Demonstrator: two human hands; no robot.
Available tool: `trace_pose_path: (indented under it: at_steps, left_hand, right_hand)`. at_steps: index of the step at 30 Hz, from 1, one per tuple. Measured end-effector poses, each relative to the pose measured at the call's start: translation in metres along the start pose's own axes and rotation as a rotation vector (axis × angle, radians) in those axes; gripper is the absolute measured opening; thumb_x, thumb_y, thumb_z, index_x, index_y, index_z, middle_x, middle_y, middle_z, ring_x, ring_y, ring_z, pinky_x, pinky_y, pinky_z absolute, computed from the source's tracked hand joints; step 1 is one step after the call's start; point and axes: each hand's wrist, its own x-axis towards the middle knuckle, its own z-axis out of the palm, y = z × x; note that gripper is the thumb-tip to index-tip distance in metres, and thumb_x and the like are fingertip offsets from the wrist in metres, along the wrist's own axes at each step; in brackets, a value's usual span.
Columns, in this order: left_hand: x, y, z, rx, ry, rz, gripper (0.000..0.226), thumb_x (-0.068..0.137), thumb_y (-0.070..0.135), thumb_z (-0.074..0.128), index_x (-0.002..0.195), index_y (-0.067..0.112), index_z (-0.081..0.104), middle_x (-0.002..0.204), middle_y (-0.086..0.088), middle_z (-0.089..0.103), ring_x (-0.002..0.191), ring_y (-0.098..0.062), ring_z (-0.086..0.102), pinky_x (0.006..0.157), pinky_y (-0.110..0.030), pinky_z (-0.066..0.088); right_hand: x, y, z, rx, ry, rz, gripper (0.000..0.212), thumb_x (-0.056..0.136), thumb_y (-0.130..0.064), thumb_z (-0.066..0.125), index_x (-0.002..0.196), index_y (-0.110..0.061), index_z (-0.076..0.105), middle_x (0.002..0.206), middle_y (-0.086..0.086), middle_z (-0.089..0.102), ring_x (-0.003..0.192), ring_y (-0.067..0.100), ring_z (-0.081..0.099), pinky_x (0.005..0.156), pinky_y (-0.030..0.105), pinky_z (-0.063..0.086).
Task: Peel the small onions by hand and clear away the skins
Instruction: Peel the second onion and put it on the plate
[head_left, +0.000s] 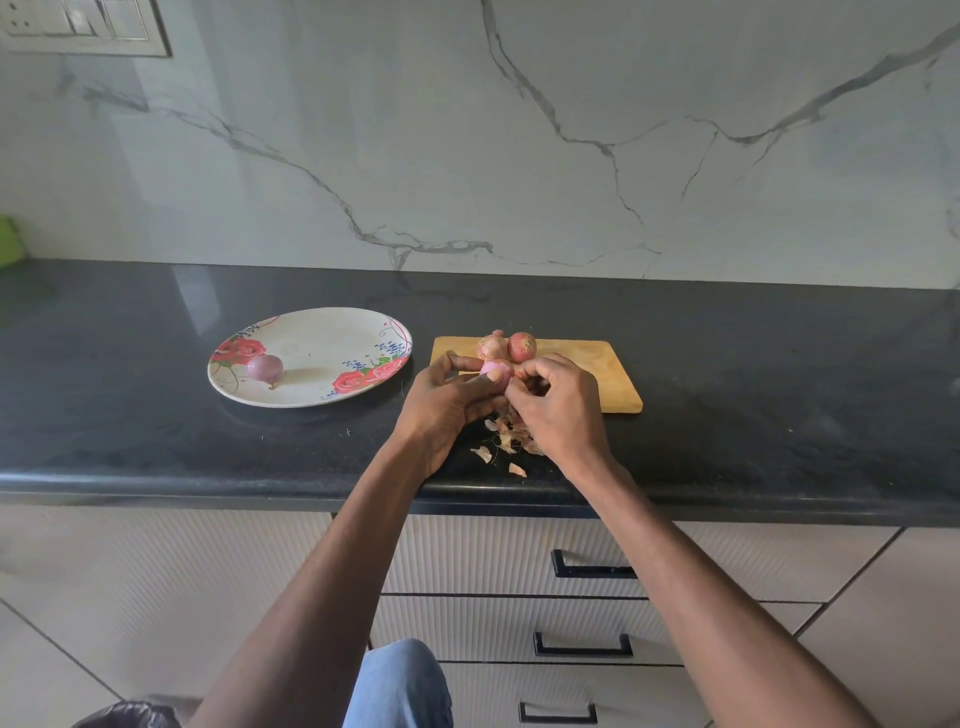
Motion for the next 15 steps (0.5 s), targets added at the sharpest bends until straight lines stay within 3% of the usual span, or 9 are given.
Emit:
trace_pose_path:
  at_steps: [5,10,15]
  left_hand:
    - [-0.0008,0.0005,0.001,0.016,-0.023,-0.005,0.021,0.091,0.001,0.066,0.109,-0.001,0.056,0.093,-0.016,0.074,0.084,-0.021,0.074,0.08,-0.034,0.063]
    - [0.0007,0.0006,0.0008,0.011,-0.027,-0.023,0.011,0.096,0.0,0.06,0.107,-0.001,0.057,0.089,-0.016,0.075,0.079,-0.024,0.074,0.077,-0.034,0.063]
    - [0.003,0.0018,-0.0002,0.006,-0.02,-0.054,0.012,0.101,0.001,0.051,0.11,-0.004,0.057,0.091,-0.021,0.073,0.079,-0.03,0.074,0.073,-0.032,0.063]
  right_hand:
    - [0.0002,-0.0007,0.0002,0.006,-0.007,0.031,0.024,0.085,-0.018,0.077,0.067,-0.016,0.061,0.071,-0.009,0.058,0.064,0.004,0.053,0.058,0.012,0.037]
    - [0.0029,0.0004,-0.0028,0.073,0.006,0.157,0.015,0.084,-0.013,0.072,0.072,-0.009,0.065,0.072,-0.002,0.064,0.066,0.01,0.056,0.062,0.023,0.045]
    - [0.0032,0.0022,-0.0064,0.091,0.031,0.218,0.015,0.085,-0.008,0.07,0.072,-0.011,0.064,0.069,-0.005,0.062,0.062,0.006,0.053,0.059,0.015,0.04]
